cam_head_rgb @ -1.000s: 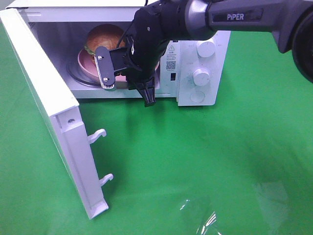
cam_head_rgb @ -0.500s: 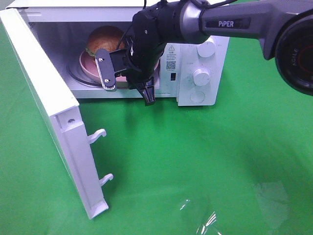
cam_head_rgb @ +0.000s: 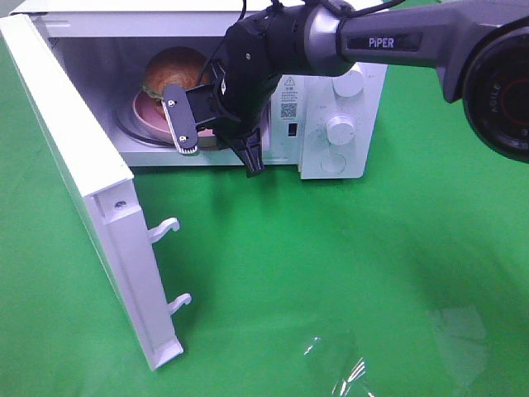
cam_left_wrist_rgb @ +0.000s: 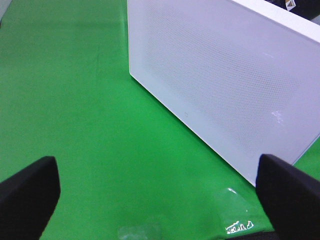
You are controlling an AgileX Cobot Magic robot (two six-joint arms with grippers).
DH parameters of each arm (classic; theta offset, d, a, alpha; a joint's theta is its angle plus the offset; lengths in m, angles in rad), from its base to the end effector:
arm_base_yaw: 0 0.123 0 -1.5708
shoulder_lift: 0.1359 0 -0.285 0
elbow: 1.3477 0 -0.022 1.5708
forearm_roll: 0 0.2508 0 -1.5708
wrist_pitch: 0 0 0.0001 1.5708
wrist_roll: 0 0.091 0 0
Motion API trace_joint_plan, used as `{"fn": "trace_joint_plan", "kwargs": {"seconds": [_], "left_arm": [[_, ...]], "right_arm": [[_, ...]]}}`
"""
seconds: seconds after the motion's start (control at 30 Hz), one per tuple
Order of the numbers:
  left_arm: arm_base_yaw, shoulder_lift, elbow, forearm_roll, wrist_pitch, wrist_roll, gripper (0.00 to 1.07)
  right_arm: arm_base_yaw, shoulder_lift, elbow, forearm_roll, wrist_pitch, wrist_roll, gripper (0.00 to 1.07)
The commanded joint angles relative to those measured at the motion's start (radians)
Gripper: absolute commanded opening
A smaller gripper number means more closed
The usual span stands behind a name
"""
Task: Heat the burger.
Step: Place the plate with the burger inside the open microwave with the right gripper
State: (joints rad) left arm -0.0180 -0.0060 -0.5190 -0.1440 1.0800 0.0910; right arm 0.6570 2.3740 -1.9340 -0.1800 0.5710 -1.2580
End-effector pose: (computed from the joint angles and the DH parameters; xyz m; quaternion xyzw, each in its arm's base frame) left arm -0.0095 -0.0114 0.2816 0.0506 0.8480 -0.0527 0.5249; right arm 0.4235 0.3155 0.1534 -0.8046 0.4975 -0.1607 0.2817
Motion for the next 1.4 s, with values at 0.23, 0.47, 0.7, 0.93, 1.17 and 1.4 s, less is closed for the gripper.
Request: {"fn": "trace_joint_plan", "kwargs": {"seconds": [0.23,0.47,0.7,0.93,1.17,1.4], "left_arm": [[-0.002,-0.015,0.002,-0.009,-0.01,-0.005,0.99],[-0.002,-0.015,0.002,-0.009,-0.01,-0.005,0.99],[-0.002,-0.015,0.002,-0.009,-0.01,-0.005,0.99],[-0.002,-0.015,0.002,-0.009,-0.01,-0.005,0.99],[-0.002,-0.015,0.002,-0.009,-0.01,-0.005,0.99],[-0.002,-0.015,0.002,-0.009,-0.01,-0.005,0.99]], "right_arm": [[-0.001,-0.01,-0.018,0.003,-0.063,-0.013,0.19],[0.0,-0.01,-0.018,0.003,-0.065,0.003,0.37],[0.0,-0.01,-0.017,0.02,-0.056,0.025,0.37],[0.0,-0.028,-0.011,0.029,-0.053,0.052,0.38],[-0.001,-0.092,0.093,0.029,-0.087,0.052,0.43],[-0.001,-0.168,0.227,0.047,-0.15,0.051,0.56]]}}
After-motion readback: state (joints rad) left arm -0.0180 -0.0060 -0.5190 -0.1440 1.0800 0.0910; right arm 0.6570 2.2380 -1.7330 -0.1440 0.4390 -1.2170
